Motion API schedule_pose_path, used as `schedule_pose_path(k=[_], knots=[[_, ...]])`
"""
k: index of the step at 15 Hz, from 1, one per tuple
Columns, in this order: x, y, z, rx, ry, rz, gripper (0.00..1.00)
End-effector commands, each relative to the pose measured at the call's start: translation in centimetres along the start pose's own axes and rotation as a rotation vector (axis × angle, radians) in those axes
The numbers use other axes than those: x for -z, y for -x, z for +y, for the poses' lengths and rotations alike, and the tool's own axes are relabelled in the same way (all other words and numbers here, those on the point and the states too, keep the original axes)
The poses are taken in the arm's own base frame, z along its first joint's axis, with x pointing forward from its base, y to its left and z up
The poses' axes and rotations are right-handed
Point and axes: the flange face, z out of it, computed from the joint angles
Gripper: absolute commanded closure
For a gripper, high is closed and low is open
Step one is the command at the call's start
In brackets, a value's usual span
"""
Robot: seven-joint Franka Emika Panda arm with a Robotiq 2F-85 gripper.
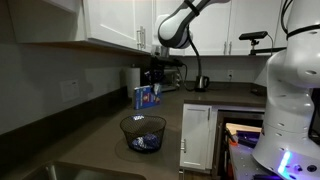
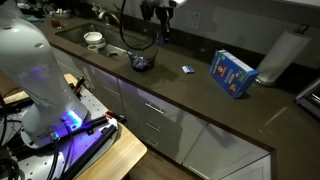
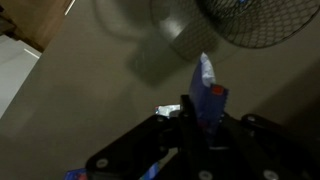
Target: Remove the pack that's closest to the box and put it into the basket
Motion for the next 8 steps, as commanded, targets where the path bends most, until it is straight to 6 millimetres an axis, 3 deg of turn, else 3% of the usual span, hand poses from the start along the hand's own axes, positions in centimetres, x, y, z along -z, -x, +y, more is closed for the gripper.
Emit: schedule_pose_path(k=[1, 8], knots=[[2.4, 5.3, -2.2, 0.143, -0.070, -0.054, 0.97], [1.5, 14.1, -6.5, 0.425, -0.146, 0.044, 0.97]])
